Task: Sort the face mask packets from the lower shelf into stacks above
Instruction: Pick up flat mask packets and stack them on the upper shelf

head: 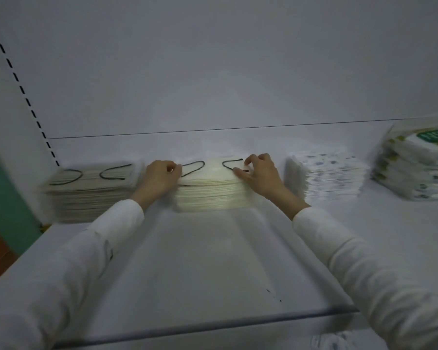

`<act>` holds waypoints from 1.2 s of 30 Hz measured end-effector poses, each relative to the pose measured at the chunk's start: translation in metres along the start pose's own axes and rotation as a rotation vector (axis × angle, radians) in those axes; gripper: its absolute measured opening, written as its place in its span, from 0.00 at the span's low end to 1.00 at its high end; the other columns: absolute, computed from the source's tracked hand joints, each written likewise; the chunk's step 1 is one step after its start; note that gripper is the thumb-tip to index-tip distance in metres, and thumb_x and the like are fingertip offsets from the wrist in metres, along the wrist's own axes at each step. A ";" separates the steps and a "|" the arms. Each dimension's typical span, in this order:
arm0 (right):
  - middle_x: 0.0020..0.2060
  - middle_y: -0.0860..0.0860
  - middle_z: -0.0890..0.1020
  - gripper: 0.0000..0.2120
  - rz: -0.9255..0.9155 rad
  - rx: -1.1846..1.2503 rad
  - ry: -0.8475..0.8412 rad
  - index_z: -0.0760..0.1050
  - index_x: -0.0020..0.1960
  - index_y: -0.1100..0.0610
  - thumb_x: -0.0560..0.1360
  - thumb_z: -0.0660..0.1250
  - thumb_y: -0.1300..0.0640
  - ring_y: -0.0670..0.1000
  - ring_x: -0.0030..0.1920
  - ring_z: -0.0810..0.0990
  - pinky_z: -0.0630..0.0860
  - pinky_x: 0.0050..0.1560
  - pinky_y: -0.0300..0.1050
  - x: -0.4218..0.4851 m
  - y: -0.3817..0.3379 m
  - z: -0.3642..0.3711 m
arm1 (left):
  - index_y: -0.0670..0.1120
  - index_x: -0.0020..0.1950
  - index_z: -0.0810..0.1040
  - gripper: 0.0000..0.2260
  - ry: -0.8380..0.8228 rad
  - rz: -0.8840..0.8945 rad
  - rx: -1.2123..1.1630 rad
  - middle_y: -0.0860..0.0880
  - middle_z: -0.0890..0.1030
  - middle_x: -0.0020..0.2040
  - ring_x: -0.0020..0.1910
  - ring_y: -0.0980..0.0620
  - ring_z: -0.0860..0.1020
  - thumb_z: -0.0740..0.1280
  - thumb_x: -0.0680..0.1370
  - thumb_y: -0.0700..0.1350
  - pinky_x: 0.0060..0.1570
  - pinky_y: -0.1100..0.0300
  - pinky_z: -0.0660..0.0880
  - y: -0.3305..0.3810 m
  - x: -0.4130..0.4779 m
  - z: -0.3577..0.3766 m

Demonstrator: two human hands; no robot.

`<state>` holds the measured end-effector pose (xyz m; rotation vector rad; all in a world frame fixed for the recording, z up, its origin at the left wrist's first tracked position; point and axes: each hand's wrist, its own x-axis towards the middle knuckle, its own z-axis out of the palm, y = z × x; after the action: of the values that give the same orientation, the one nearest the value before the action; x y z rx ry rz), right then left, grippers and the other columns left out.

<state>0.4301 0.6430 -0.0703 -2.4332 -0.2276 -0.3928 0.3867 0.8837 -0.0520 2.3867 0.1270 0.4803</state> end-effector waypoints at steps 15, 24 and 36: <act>0.68 0.56 0.68 0.23 -0.047 -0.197 0.054 0.71 0.66 0.49 0.76 0.60 0.38 0.60 0.65 0.68 0.66 0.63 0.51 -0.003 0.007 0.002 | 0.55 0.61 0.76 0.13 -0.036 0.080 0.010 0.43 0.68 0.64 0.65 0.42 0.67 0.61 0.79 0.54 0.67 0.48 0.65 -0.007 -0.010 0.001; 0.73 0.57 0.58 0.41 -0.113 0.031 -0.099 0.57 0.73 0.40 0.66 0.72 0.36 0.59 0.72 0.60 0.62 0.69 0.55 -0.006 0.012 -0.001 | 0.56 0.64 0.74 0.25 -0.083 0.239 0.097 0.47 0.62 0.71 0.71 0.44 0.56 0.75 0.69 0.52 0.69 0.52 0.56 -0.006 -0.014 -0.001; 0.63 0.51 0.74 0.34 -0.074 0.221 -0.206 0.59 0.74 0.44 0.72 0.69 0.42 0.52 0.62 0.72 0.65 0.57 0.38 -0.001 0.035 0.004 | 0.47 0.71 0.60 0.35 -0.113 0.005 -0.146 0.46 0.70 0.67 0.65 0.45 0.70 0.73 0.71 0.53 0.60 0.58 0.67 -0.020 0.001 0.025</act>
<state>0.4394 0.6185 -0.0937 -2.2505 -0.4285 -0.1391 0.3973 0.8843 -0.0821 2.2647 0.0338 0.3440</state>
